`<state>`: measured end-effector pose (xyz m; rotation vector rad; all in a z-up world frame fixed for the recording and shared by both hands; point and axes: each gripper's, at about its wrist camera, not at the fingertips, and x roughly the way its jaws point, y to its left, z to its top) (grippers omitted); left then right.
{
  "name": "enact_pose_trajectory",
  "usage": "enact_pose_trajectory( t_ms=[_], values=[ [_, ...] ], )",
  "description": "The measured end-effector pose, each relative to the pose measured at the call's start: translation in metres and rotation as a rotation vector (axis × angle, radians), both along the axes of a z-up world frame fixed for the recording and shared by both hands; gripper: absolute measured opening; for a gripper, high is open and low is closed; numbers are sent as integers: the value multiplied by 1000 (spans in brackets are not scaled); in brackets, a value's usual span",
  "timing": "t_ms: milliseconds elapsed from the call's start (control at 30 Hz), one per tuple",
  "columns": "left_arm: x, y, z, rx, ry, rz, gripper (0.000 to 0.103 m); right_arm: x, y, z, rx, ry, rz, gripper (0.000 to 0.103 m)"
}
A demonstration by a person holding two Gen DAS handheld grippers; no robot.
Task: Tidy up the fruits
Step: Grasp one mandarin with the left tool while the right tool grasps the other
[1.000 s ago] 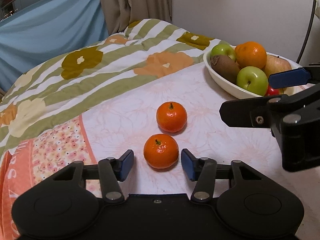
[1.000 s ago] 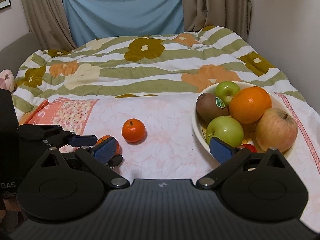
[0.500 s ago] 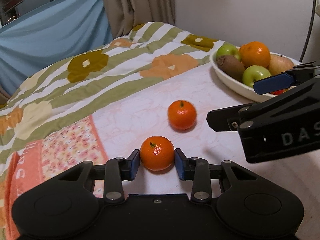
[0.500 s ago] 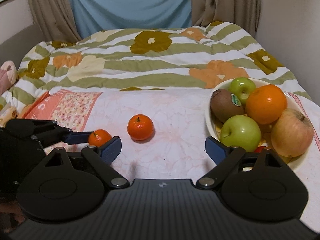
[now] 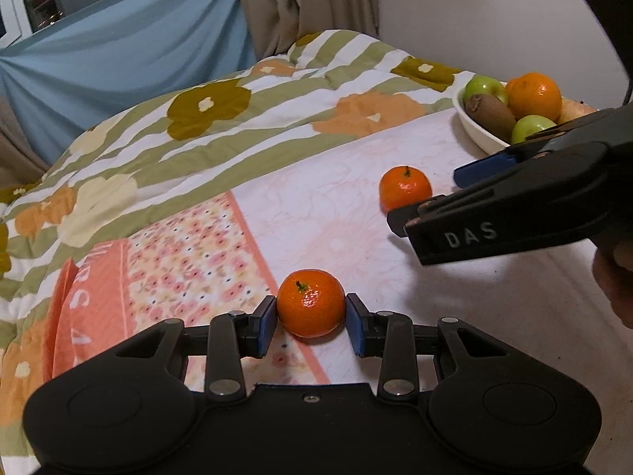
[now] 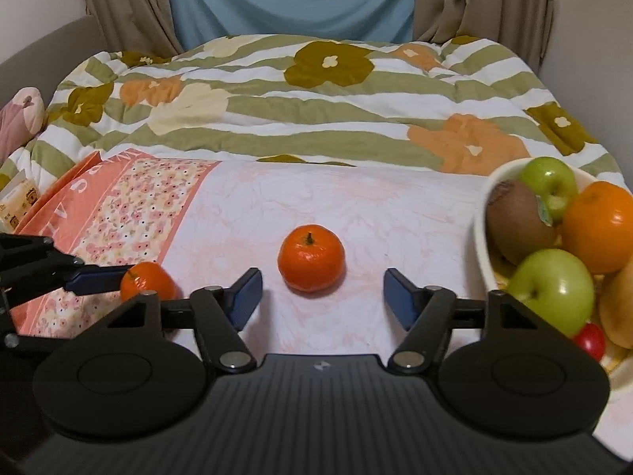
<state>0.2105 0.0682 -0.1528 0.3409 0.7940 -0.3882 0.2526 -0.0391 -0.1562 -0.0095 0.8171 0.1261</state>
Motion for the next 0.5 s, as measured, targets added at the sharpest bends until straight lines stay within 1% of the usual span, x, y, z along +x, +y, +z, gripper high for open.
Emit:
enact_pose_trajectory(
  t_ms=[133,267,433,500],
  values=[
    [0,4,0,-11,8,25,41,8,4,-5,-12,1,10,73],
    [0,4,0,-7,6,28,41,11,5,-8,-18,-5,20,69],
    [0,2,-1,-8,2,42,41,14,4,-8,-23,-11,25,68],
    [-1,1,-1,-7,-3,49,41,15,5,-8,-24,-13,30,63]
  ],
)
